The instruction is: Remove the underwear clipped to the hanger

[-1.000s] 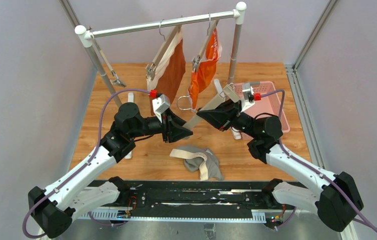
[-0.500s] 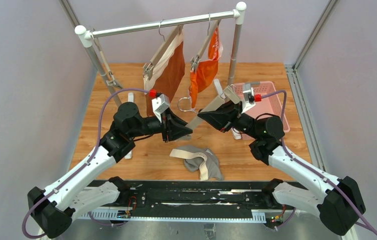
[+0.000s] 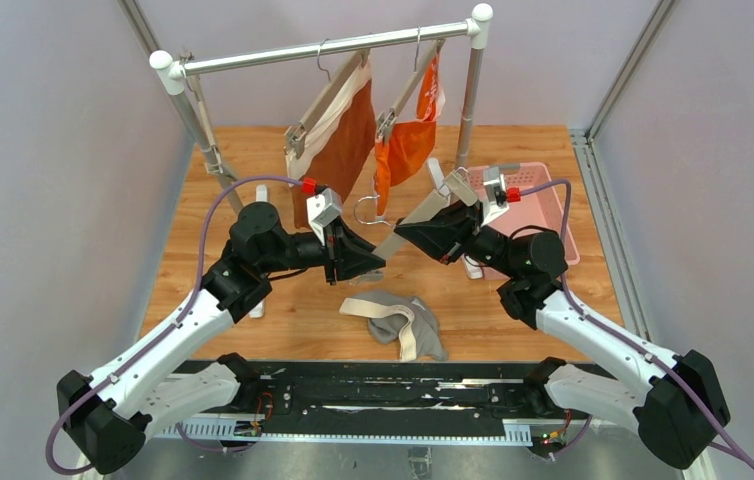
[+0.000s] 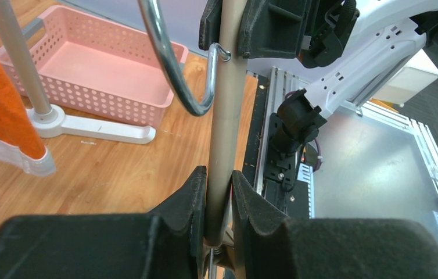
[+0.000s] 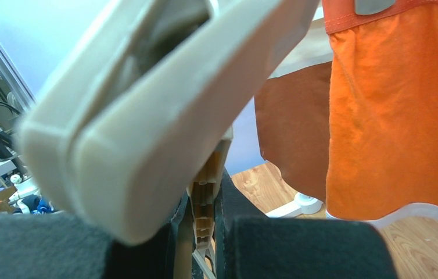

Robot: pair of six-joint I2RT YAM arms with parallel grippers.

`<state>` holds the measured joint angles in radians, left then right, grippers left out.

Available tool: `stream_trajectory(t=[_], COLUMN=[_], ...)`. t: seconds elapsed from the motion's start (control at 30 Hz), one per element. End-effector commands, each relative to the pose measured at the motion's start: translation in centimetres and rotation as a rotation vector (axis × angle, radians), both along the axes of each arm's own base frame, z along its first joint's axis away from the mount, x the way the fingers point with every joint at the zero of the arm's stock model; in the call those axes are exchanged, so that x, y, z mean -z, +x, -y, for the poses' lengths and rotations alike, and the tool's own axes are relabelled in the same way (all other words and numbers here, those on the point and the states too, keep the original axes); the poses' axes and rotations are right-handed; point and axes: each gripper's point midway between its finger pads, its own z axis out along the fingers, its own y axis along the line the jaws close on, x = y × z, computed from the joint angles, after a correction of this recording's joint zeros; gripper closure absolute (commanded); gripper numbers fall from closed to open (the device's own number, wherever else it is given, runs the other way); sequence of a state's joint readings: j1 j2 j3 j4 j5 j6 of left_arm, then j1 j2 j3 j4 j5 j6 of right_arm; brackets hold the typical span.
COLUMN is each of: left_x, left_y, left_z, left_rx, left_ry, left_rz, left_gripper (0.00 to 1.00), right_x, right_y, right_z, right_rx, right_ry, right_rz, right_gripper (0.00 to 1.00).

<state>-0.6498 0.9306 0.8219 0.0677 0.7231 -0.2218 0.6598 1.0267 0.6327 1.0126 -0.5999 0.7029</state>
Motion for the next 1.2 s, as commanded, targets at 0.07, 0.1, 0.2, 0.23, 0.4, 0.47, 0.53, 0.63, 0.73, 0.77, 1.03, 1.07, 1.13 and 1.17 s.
stream_trajectory(t=[0.07, 0.1, 0.2, 0.23, 0.4, 0.47, 0.53, 0.63, 0.73, 0.77, 1.03, 1.07, 1.13, 1.17], left_x=[-2.7, -3.1, -3.7, -3.8, -3.1, -2.8, -2.9, -3.7, -4.4, -4.3, -7.6, -8.3, -9.9, -10.8], left_y=[-0.8, -0.9, -1.1, -1.2, -0.5, -0.4, -0.5, -1.0, -1.6, -1.6, -3.3, -3.7, -4.4, -4.8], left_z=[-0.2, -0.3, -1.0, -1.4, -4.1, -5.6, -6.8, -8.0, -8.7, -8.9, -10.6, -11.0, -12.3, -13.0], left_rx=[0.023, 0.017, -0.017, -0.034, -0.189, -0.257, -0.307, -0.347, -0.36, -0.365, -0.392, -0.403, -0.438, -0.46], left_ry=[-0.052, -0.061, -0.067, -0.063, 0.051, 0.095, 0.119, 0.113, 0.103, 0.113, 0.058, 0.043, 0.018, 0.007], left_rz=[0.063, 0.071, 0.079, 0.087, 0.092, 0.097, 0.106, 0.126, 0.141, 0.137, 0.172, 0.183, 0.213, 0.23], left_gripper=[1.0, 1.0, 1.0, 1.0, 1.0, 1.0, 1.0, 1.0, 1.0, 1.0, 1.0, 1.0, 1.0, 1.0], right_x=[-2.2, -2.0, -1.5, -1.4, -0.4, 0.0, 0.3, 0.5, 0.6, 0.7, 1.3, 1.5, 1.5, 1.7], right_y=[-0.8, -0.7, -0.5, -0.5, -0.1, 0.0, 0.1, 0.1, 0.1, 0.1, 0.3, 0.5, 1.1, 1.4], right_z=[-0.2, -0.3, -0.4, -0.3, -0.3, -0.4, -0.3, -0.4, -0.5, -0.6, -0.8, -0.6, -0.2, 0.0], right_rx=[-0.018, -0.015, -0.011, -0.009, 0.011, 0.018, 0.028, 0.022, 0.018, 0.014, 0.041, 0.069, 0.126, 0.152], right_ry=[0.032, 0.024, 0.004, -0.001, -0.038, -0.058, -0.061, -0.071, -0.083, -0.087, -0.223, -0.253, -0.299, -0.323], right_rz=[0.048, 0.045, 0.028, 0.024, 0.0, -0.009, -0.015, -0.01, -0.012, -0.013, 0.002, 0.007, 0.022, 0.026], right_gripper=[0.97, 0.91, 0.68, 0.63, 0.39, 0.38, 0.37, 0.36, 0.35, 0.35, 0.35, 0.35, 0.37, 0.37])
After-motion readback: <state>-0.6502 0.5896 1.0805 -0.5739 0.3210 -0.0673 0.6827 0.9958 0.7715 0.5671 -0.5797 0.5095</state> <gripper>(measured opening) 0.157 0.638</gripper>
